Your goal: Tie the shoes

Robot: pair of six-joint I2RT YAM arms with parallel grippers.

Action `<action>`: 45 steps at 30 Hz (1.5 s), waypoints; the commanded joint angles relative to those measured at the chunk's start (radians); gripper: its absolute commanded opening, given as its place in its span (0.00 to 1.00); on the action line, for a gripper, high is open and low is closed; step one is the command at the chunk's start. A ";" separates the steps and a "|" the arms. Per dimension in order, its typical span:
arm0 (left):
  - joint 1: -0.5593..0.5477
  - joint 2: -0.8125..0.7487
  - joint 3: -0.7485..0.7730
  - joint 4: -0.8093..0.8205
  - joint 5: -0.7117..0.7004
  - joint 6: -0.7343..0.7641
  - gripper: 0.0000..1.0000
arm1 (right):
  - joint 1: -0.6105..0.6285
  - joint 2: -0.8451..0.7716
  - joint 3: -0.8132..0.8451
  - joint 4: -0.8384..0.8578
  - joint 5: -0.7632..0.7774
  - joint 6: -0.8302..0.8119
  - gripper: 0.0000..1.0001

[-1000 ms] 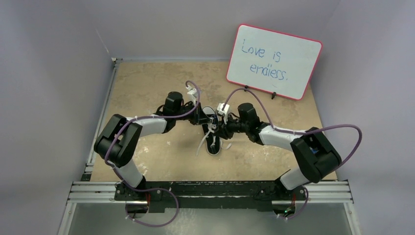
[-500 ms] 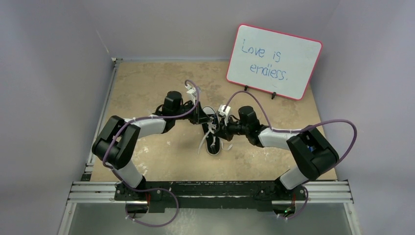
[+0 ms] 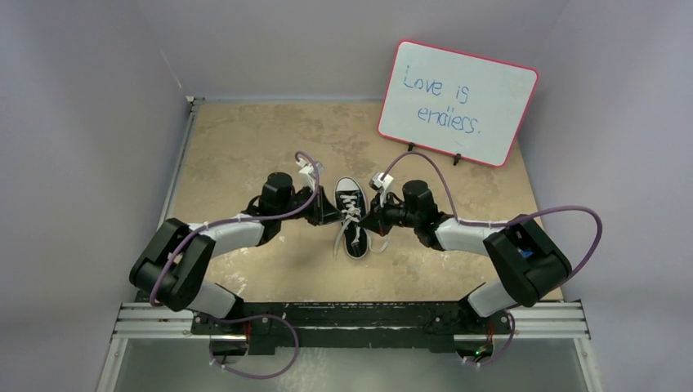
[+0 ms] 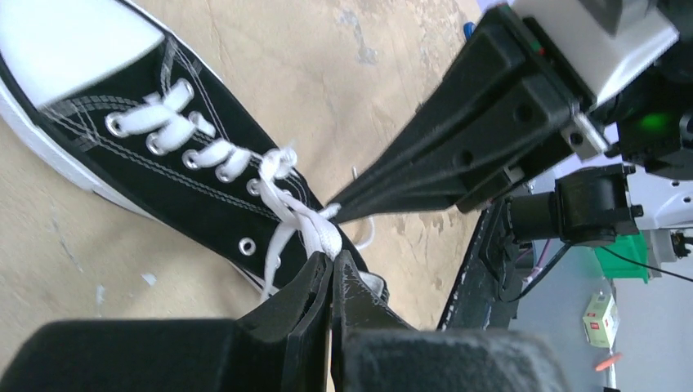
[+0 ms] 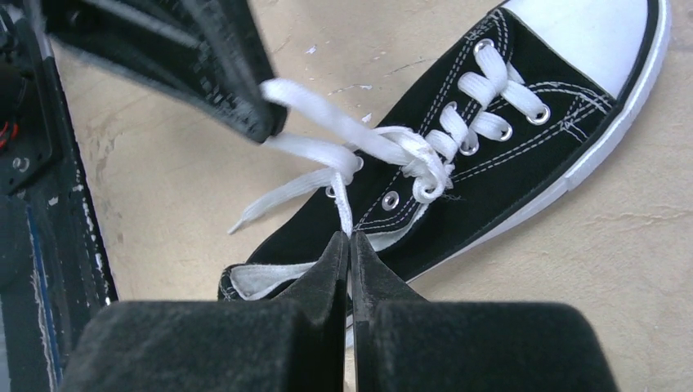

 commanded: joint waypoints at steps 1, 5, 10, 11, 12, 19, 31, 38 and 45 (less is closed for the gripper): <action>-0.053 -0.054 -0.068 0.116 -0.083 -0.083 0.00 | -0.010 -0.018 0.006 0.033 0.037 0.071 0.00; -0.092 -0.049 -0.098 0.119 -0.136 -0.110 0.00 | -0.022 0.005 0.024 -0.007 0.053 0.088 0.00; -0.107 -0.057 -0.138 0.087 -0.221 -0.130 0.00 | -0.042 -0.001 0.034 -0.018 0.031 0.117 0.00; -0.107 -0.054 -0.133 0.054 -0.234 -0.122 0.00 | -0.041 0.000 0.037 -0.017 0.019 0.118 0.00; -0.107 -0.052 -0.126 0.021 -0.250 -0.109 0.00 | -0.041 0.002 0.041 -0.017 0.013 0.118 0.00; -0.108 -0.061 -0.016 -0.197 -0.308 -0.010 0.24 | -0.041 0.039 0.076 -0.037 -0.045 0.087 0.00; -0.034 -0.050 0.310 -0.567 -0.267 0.273 0.66 | -0.042 0.037 0.080 -0.078 -0.072 0.052 0.00; -0.023 0.265 0.460 -0.371 -0.015 0.170 0.58 | -0.041 0.026 0.079 -0.067 -0.068 0.066 0.00; -0.024 0.285 0.378 -0.302 0.028 0.151 0.52 | -0.042 0.022 0.073 -0.056 -0.058 0.087 0.00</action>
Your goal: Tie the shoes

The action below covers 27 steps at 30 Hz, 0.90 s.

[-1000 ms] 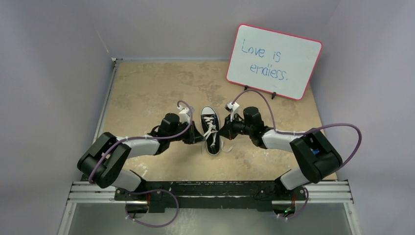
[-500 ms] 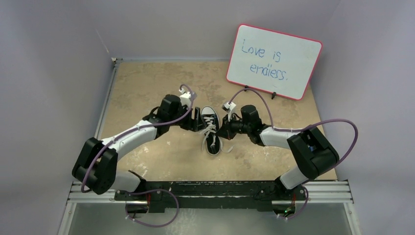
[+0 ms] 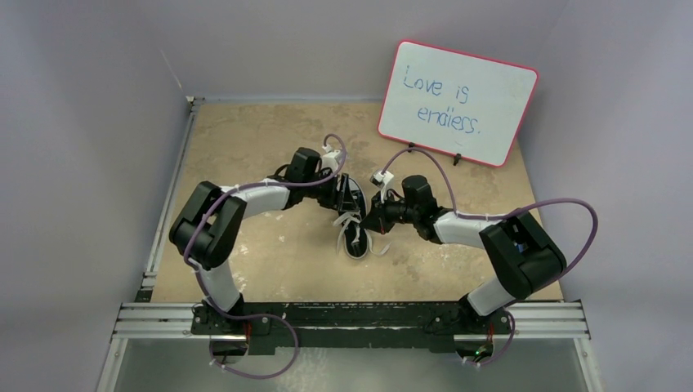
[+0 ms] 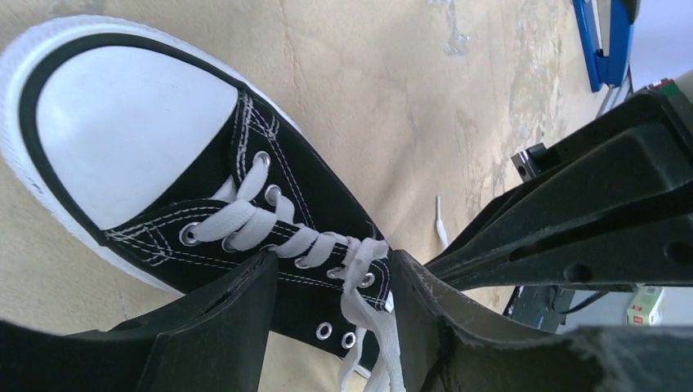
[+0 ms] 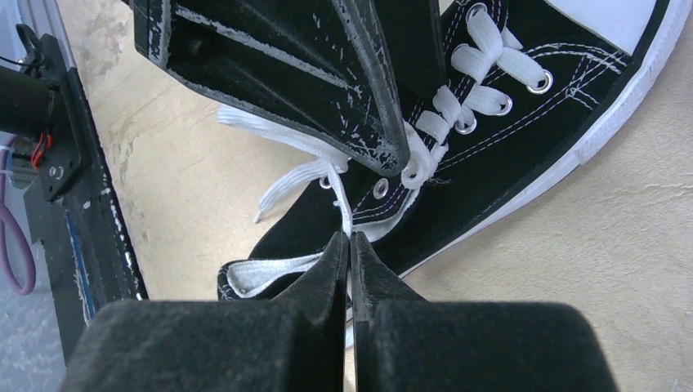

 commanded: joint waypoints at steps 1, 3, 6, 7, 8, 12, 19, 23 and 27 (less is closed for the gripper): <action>0.004 -0.017 -0.023 0.097 0.087 -0.018 0.51 | -0.002 -0.026 0.021 0.032 -0.001 0.015 0.00; 0.003 -0.018 -0.043 0.131 0.103 -0.037 0.44 | -0.002 -0.026 0.022 0.032 0.008 0.022 0.00; 0.004 -0.041 -0.070 0.169 0.104 -0.053 0.27 | -0.003 -0.020 0.029 0.032 0.026 0.043 0.00; 0.005 -0.047 -0.073 0.167 0.104 -0.052 0.24 | -0.004 -0.017 0.034 0.032 0.031 0.051 0.00; 0.005 -0.053 -0.077 0.166 0.102 -0.052 0.21 | -0.004 -0.013 0.038 0.029 0.035 0.061 0.00; 0.005 -0.086 -0.110 0.214 0.102 -0.062 0.17 | -0.006 0.002 0.055 0.028 0.044 0.094 0.00; 0.005 -0.141 -0.164 0.267 0.090 -0.069 0.41 | -0.010 0.040 0.092 0.028 0.047 0.130 0.00; 0.003 -0.146 -0.170 0.245 0.088 -0.045 0.46 | -0.011 0.059 0.103 0.014 0.057 0.131 0.00; 0.003 -0.135 -0.165 0.228 0.081 -0.025 0.46 | -0.012 0.065 0.101 0.026 0.050 0.142 0.00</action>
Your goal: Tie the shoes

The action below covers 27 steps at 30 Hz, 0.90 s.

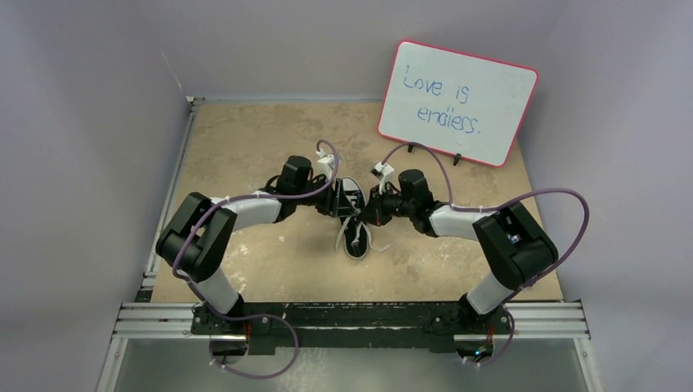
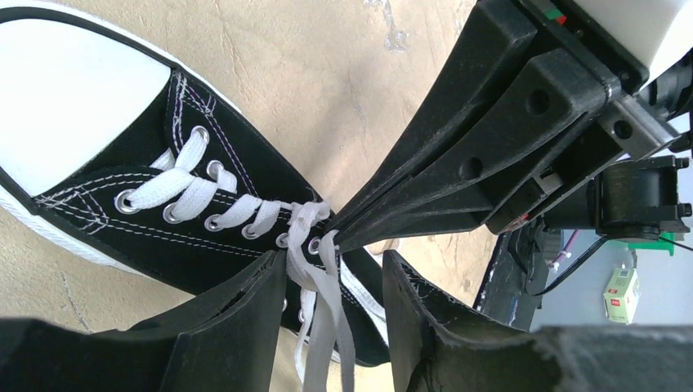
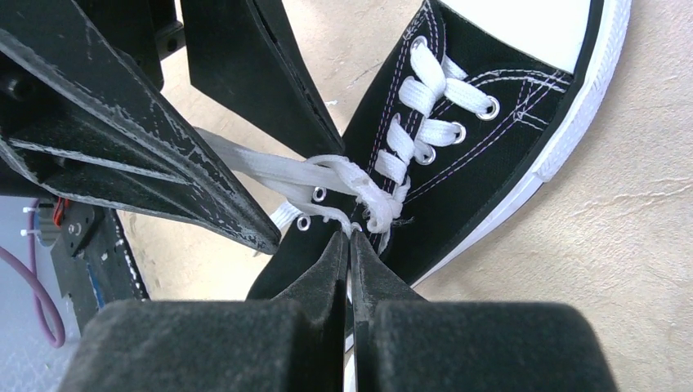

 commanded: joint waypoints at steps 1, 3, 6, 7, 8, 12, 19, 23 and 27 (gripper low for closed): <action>0.002 -0.020 0.004 0.028 0.006 0.036 0.45 | -0.005 -0.001 0.032 0.033 -0.004 0.023 0.00; 0.002 -0.010 0.011 0.025 0.006 0.040 0.43 | -0.005 0.003 0.034 0.039 -0.005 0.029 0.00; 0.001 0.002 0.025 0.018 0.008 0.047 0.43 | -0.006 0.004 0.035 0.043 -0.006 0.033 0.00; 0.000 0.005 0.029 0.016 0.007 0.050 0.42 | -0.005 0.004 0.034 0.045 -0.008 0.035 0.00; -0.001 0.010 0.035 0.005 0.008 0.058 0.41 | -0.005 0.004 0.034 0.048 -0.007 0.038 0.00; -0.007 0.025 0.053 -0.027 0.009 0.086 0.35 | -0.005 0.003 0.031 0.056 -0.005 0.043 0.00; -0.019 0.040 0.076 -0.044 -0.005 0.108 0.27 | -0.005 0.000 0.031 0.063 -0.012 0.048 0.00; -0.021 0.043 0.085 -0.056 -0.036 0.121 0.10 | -0.007 -0.011 0.029 0.068 -0.024 0.054 0.00; -0.021 0.044 0.085 -0.054 -0.061 0.127 0.02 | -0.049 -0.074 0.016 0.034 -0.048 0.056 0.29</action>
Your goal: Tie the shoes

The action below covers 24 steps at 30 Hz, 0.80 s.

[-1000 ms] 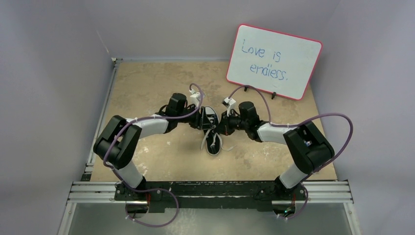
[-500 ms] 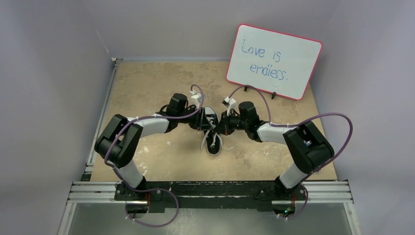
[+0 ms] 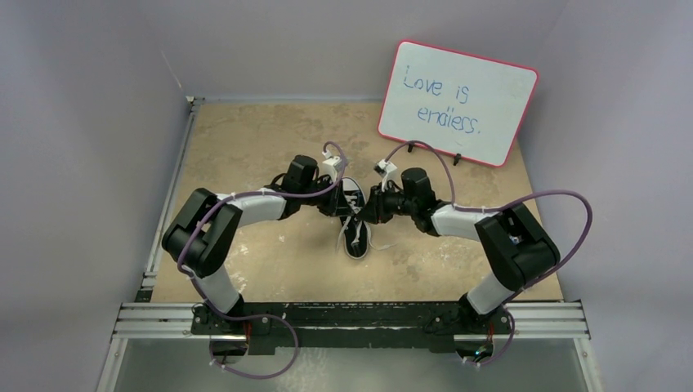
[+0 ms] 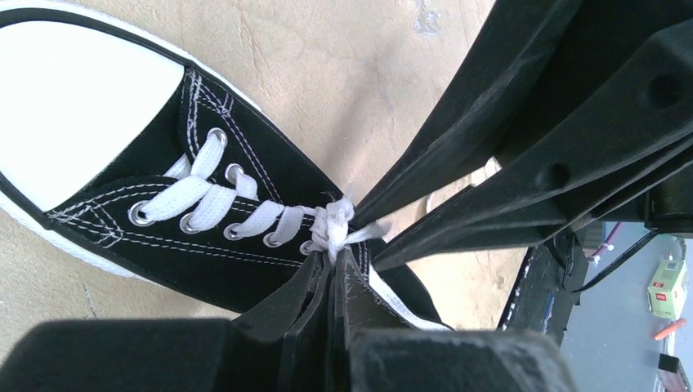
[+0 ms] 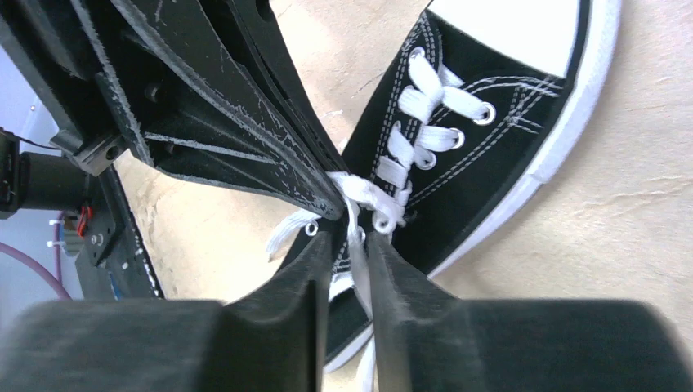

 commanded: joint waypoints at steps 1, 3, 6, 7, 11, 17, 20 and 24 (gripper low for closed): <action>-0.004 0.000 0.035 0.022 -0.028 0.034 0.01 | -0.051 -0.080 0.021 -0.005 -0.051 -0.002 0.33; -0.003 0.004 0.037 0.023 -0.027 0.034 0.00 | -0.076 -0.079 0.040 -0.039 -0.069 -0.021 0.35; -0.003 0.001 0.042 0.023 -0.028 0.034 0.00 | -0.108 -0.049 0.069 -0.031 -0.112 -0.039 0.36; -0.003 0.000 0.042 0.022 -0.031 0.034 0.00 | -0.115 -0.026 0.086 -0.031 -0.136 -0.048 0.36; -0.003 0.000 0.046 0.013 -0.033 0.037 0.00 | -0.123 0.048 0.142 -0.011 -0.215 -0.072 0.36; -0.003 -0.008 0.047 0.014 -0.035 0.031 0.00 | -0.123 0.120 0.158 0.049 -0.305 -0.040 0.34; -0.003 -0.005 0.050 0.015 -0.034 0.028 0.00 | -0.123 0.128 0.142 0.090 -0.329 -0.024 0.34; -0.003 0.000 0.053 0.023 -0.032 0.021 0.00 | -0.123 0.145 0.141 0.112 -0.338 -0.018 0.31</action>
